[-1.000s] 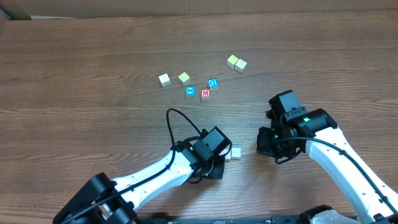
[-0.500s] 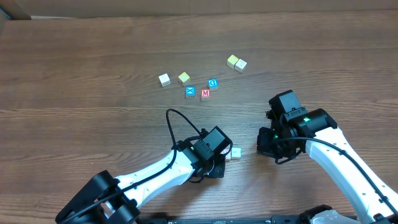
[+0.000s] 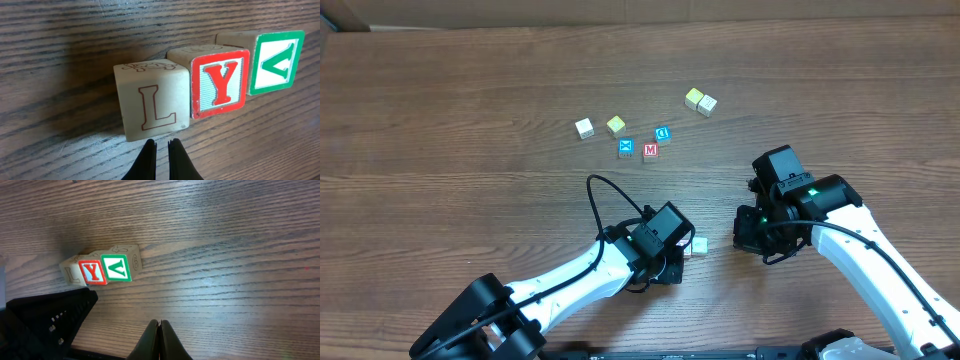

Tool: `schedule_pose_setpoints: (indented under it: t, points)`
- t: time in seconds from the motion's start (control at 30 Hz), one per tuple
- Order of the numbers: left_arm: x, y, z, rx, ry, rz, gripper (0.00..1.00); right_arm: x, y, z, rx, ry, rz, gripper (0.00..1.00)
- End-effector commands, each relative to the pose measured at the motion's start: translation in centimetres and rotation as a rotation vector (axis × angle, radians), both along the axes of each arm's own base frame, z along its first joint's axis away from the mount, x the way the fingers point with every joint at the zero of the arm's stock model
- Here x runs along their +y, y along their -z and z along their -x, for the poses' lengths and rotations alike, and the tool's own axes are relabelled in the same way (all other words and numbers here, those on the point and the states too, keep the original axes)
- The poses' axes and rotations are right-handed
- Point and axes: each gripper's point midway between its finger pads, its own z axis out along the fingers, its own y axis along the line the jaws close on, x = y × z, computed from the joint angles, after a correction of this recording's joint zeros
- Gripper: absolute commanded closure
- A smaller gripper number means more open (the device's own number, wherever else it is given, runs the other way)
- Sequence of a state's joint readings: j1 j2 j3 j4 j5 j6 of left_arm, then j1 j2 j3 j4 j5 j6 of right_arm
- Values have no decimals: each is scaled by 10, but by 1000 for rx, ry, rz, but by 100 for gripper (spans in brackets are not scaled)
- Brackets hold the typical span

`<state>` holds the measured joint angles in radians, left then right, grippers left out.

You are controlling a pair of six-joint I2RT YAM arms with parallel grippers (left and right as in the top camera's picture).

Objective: Flip 3 blocks

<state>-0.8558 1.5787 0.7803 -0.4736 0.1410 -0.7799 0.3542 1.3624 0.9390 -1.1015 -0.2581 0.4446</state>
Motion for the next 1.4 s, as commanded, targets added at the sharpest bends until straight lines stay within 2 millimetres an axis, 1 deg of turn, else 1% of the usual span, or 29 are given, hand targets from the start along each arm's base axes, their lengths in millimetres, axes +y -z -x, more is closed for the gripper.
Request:
schedule_pose_setpoints:
  t: [0.0, 0.87, 1.37]
  points:
    - [5, 5, -1, 4, -23, -19, 96, 0, 0, 1, 0, -3, 2, 96]
    - [7, 5, -11, -36, -61, -32, 96, 0, 0, 3, 7, -3, 4, 96]
    - [5, 4, -14, -52, -65, -24, 96, 0, 1, 3, 9, -3, 5, 96]
